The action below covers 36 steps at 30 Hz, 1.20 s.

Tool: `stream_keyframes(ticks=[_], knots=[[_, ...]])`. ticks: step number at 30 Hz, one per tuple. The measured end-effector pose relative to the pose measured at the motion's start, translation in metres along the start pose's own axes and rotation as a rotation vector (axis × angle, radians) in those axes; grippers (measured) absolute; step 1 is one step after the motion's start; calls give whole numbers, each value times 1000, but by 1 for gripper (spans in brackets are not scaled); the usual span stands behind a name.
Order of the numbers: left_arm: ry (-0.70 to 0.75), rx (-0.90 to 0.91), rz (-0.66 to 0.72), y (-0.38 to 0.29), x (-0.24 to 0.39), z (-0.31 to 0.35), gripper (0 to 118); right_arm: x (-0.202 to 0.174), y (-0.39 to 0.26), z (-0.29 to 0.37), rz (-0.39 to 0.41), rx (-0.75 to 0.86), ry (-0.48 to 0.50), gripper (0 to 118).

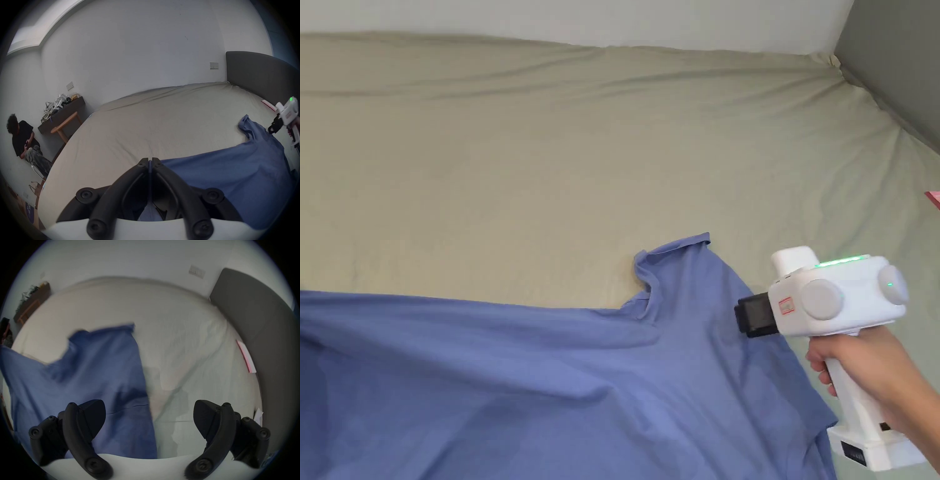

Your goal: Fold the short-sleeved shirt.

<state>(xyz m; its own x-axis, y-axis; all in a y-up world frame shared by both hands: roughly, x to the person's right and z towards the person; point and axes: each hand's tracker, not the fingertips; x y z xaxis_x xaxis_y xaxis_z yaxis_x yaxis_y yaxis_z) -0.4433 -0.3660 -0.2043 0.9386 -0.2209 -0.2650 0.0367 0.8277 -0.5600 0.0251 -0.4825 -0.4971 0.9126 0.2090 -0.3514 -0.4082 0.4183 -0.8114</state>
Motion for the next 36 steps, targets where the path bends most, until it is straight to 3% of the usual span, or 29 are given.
stream_keyframes(ticks=[3, 4, 5, 6, 8, 9, 10, 11, 17, 25, 36], knots=[[0, -16, -6, -7, -1, 8, 0, -6, -5, -24, 9, -64, -2, 112], [-5, -27, 0, -10, -2, 9, 0, -4, -4, -19, -49, -9, 18, 108], [-4, -34, -5, -13, -1, 10, 0, -4, -3, -17, -41, -18, 16, 98], [0, -36, -7, -15, 0, 10, 0, -5, -4, -16, -26, -15, 25, 80], [8, -49, -24, -20, 0, 8, 0, -11, -6, -6, 7, 31, 143, 24], [10, -52, -29, -21, 0, 8, 0, -17, -5, 0, 38, 43, 128, 4], [5, -53, -20, -21, 0, 8, 0, -25, -4, 3, 125, 53, 4, 4], [-2, -59, -12, -22, -2, 8, 0, -27, -5, 6, 167, 76, 7, 5], [22, -5, 17, -6, -11, 32, 0, -9, -12, 86, 39, 233, 33, 5], [95, 224, 56, 53, -29, 121, 0, 15, -40, 269, 2, 610, 4, 5], [218, 558, 113, 112, -60, 277, 0, 19, -87, 458, 14, 1020, -152, 4]])
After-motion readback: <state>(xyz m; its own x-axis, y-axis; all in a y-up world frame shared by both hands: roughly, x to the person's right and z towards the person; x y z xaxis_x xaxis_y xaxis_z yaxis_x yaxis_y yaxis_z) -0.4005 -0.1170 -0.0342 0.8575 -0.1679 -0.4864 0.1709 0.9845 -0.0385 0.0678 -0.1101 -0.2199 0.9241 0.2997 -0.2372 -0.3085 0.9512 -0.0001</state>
